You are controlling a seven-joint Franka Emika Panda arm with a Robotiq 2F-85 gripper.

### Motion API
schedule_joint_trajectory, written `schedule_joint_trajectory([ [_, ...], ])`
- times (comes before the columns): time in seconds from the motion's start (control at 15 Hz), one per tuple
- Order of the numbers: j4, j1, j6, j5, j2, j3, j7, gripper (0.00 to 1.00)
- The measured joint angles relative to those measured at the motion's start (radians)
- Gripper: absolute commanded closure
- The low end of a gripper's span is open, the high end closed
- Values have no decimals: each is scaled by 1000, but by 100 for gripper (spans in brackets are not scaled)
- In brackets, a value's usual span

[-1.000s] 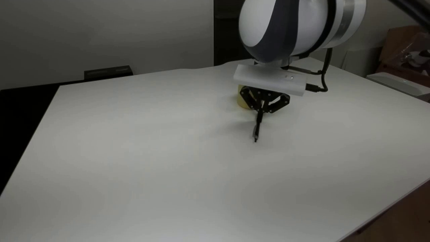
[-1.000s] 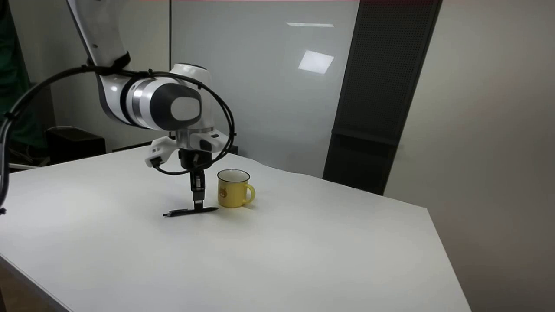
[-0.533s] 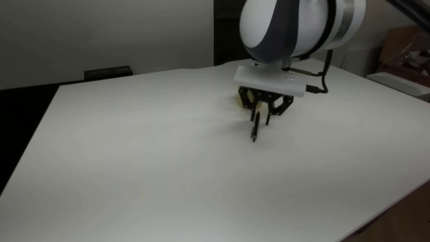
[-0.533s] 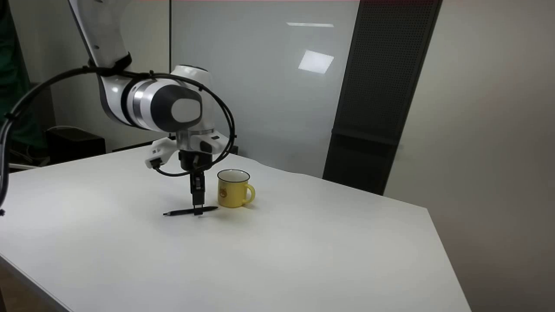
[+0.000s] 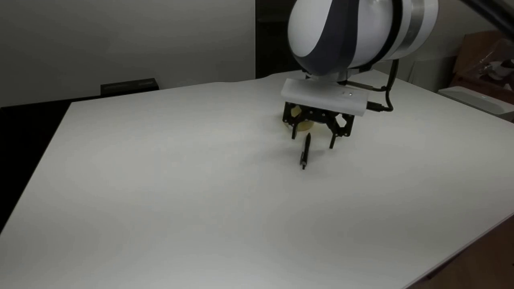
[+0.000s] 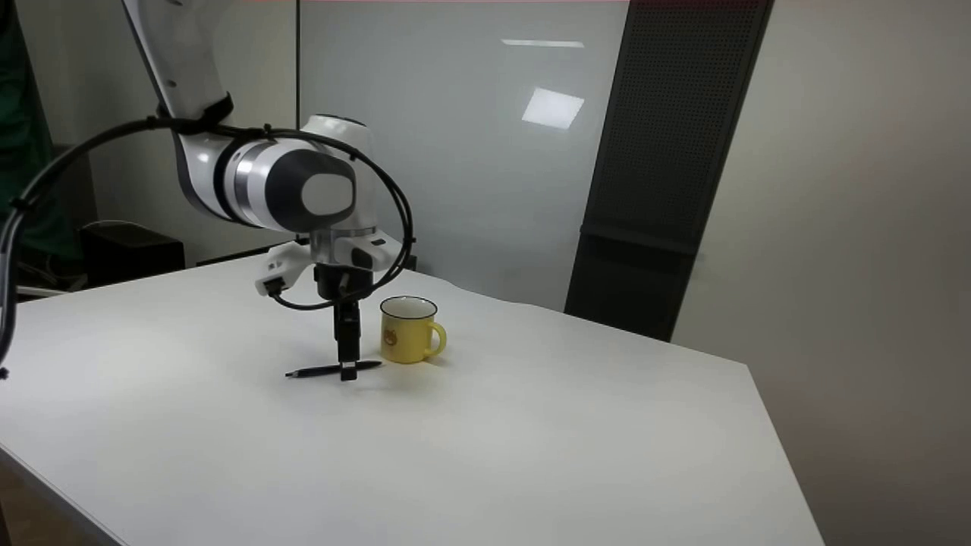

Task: Put the pen in the cup

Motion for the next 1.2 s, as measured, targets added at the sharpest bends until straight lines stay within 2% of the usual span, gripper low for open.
schedule_joint_trajectory([
  [0.4, 4, -11, 0, 0, 7, 9, 0, 0],
  [0.47, 7, -13, 0, 0, 11, 11, 0, 25],
  [0.53, 10, -15, 0, 0, 15, 12, 0, 25],
  [0.6, 13, -17, 1, 0, 19, 14, 0, 31],
  [0.8, 23, -25, 1, 0, 30, 21, 0, 55],
  [1.2, 35, -34, 1, 1, 31, 24, 0, 94],
])
